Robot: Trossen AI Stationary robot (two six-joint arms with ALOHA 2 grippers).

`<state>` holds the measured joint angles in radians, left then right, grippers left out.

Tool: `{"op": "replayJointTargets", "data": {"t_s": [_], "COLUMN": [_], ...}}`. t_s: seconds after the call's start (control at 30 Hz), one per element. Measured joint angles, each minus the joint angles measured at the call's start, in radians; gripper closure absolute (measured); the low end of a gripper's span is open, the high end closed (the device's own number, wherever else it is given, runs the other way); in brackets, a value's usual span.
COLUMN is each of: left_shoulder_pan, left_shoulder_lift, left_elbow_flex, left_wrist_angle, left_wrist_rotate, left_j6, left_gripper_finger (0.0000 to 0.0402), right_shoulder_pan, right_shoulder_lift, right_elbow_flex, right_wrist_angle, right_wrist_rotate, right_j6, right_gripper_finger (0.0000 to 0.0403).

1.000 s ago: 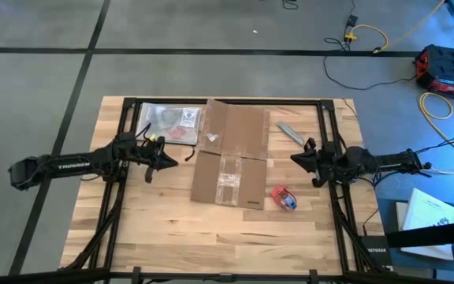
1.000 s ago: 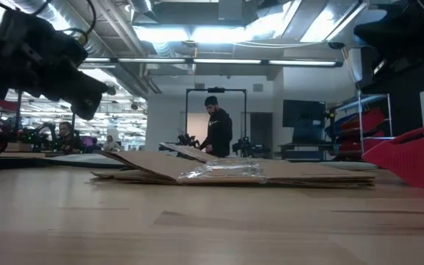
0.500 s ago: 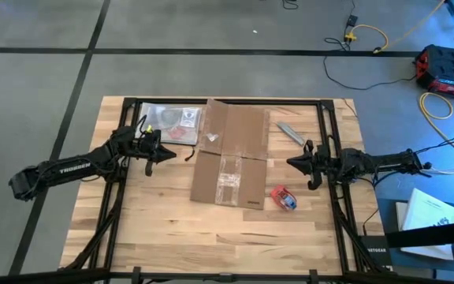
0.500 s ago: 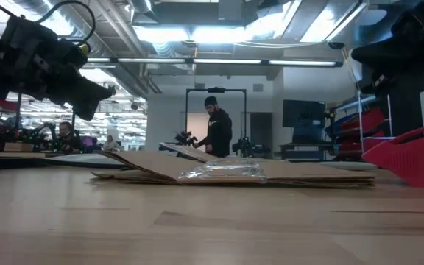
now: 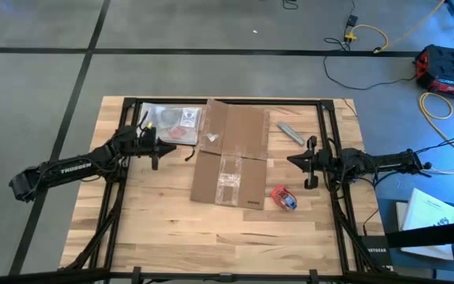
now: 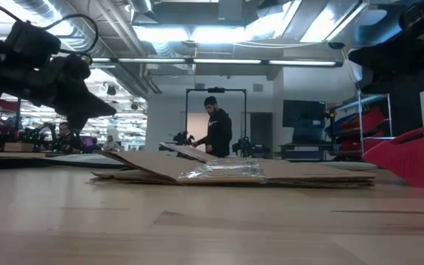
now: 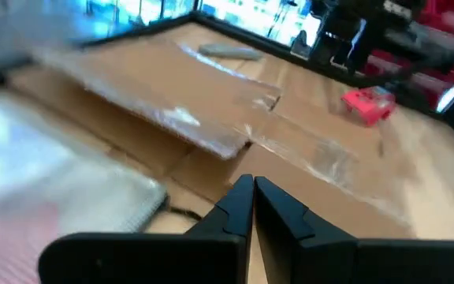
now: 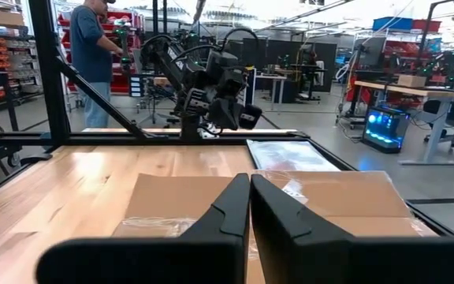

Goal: Unpack boxes
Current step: Return to Home Position

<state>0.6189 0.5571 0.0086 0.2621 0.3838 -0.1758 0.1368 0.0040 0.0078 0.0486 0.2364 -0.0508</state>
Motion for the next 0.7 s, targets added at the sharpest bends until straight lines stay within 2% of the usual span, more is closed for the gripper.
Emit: {"op": "replayJointTargets", "data": {"t_s": [0.07,0.17,0.47,0.7], "left_shoulder_pan": [-0.005,-0.021,-0.029,-0.029], "left_shoulder_lift": [0.004,0.004,0.003,0.003], "left_elbow_flex": [0.0,0.0,0.0,0.0], "left_wrist_angle": [-0.001,-0.033,-0.192,-0.201], "left_wrist_rotate": [-0.001,-0.022,-0.028,-0.029], "left_j6": [-0.208,-0.388,-0.426,-0.427], "left_gripper_finger": [0.0402,0.0402,0.0402,0.0402], "right_shoulder_pan": [0.0,0.0,0.0,0.0], "right_shoulder_lift": [0.0,0.0,0.0,0.0], "right_elbow_flex": [0.0,0.0,0.0,0.0], "right_wrist_angle": [0.0,0.0,0.0,0.0], "right_wrist_rotate": [-0.001,-0.001,-0.003,-0.003], "right_j6": [0.0,0.0,0.0,0.0], "right_gripper_finger": [0.0402,0.0402,0.0402,0.0402]}}
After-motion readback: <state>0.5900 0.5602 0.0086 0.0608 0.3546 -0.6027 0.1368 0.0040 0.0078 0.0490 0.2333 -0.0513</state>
